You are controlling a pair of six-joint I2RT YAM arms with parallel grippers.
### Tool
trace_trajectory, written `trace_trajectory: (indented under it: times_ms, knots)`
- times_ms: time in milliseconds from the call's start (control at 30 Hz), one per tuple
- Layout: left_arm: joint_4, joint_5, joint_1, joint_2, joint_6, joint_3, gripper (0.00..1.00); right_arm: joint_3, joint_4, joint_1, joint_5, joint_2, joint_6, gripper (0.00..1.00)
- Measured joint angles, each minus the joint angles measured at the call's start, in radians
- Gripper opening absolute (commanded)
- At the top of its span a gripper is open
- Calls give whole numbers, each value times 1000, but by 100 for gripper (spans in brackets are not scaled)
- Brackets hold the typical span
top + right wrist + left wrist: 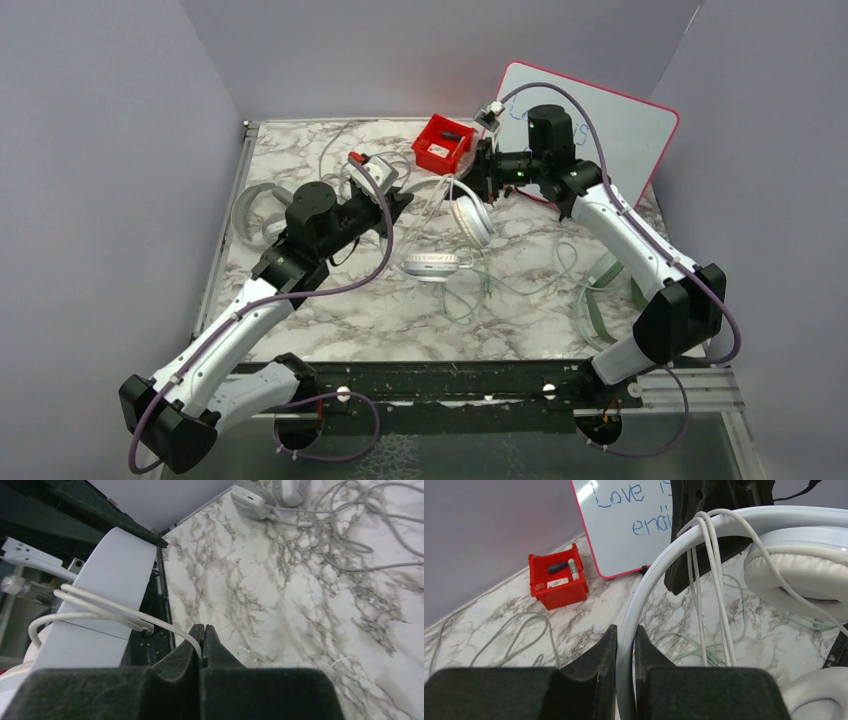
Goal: Wrap the headphones
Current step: Wrap the headphones cable around the headphones.
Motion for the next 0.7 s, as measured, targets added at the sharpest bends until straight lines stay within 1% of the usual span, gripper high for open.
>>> trace_trajectory:
  times_ms: [100, 233, 333, 400, 533, 633, 700]
  knots:
    - [57, -5, 0, 0, -54, -26, 0, -55, 112, -2, -62, -1, 122, 1]
    - [134, -51, 0, 0, -137, -71, 0, -163, 319, -4, -116, -14, 319, 0]
    - [179, -74, 1, 5, -209, -90, 0, -255, 496, -3, -126, -45, 479, 0]
    - [215, -72, 7, 26, -273, -90, 0, -299, 584, -4, -119, -72, 565, 0]
    - [306, -37, 37, 91, -420, -89, 0, -308, 636, -4, -55, -121, 647, 1]
    - [353, 7, 61, 120, -498, -88, 0, -305, 617, -10, 13, -161, 644, 1]
    - [374, 36, 71, 132, -528, -87, 0, -292, 572, -10, 55, -180, 610, 4]
